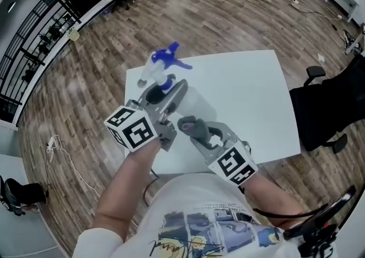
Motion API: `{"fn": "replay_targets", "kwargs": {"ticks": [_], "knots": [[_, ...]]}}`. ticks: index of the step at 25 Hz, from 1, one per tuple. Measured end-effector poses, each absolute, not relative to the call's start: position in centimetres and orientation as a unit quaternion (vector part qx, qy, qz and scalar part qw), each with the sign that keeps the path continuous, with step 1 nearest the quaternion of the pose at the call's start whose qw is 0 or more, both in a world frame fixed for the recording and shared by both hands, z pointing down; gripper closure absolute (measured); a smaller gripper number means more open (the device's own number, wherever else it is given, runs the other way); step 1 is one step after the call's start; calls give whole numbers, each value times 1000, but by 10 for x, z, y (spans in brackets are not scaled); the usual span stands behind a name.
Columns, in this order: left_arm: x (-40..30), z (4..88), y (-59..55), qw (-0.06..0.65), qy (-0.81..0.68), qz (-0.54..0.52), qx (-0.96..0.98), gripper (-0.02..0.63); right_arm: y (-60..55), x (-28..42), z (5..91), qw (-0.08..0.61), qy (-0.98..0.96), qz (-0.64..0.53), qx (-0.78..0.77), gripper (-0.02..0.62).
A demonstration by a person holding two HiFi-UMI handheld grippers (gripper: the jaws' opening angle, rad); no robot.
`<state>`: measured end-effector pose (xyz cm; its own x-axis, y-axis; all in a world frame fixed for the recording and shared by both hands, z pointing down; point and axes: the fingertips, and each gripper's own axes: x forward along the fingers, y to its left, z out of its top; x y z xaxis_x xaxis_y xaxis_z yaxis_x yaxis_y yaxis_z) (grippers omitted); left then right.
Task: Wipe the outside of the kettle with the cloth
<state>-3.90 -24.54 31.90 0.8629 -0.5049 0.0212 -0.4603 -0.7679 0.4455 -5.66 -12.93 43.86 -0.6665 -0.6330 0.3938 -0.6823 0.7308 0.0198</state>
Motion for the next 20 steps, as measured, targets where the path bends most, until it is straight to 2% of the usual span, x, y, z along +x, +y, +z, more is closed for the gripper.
{"fn": "replay_targets", "kwargs": {"ticks": [4,8,13,20], "knots": [[-55,313,-244,219,-252,-58,941,407,-125,-56,478,213,-900,96,368,468],[-43,307,-245,218,-258,-62,939,407,-121,-25,523,235,-887,137,372,468],[-72,299,-246,216,-253,-78,940,407,-119,-14,557,262,-862,173,398,468],[-71,300,-237,216,-237,-71,944,407,-143,38,519,238,-844,166,451,468]]}}
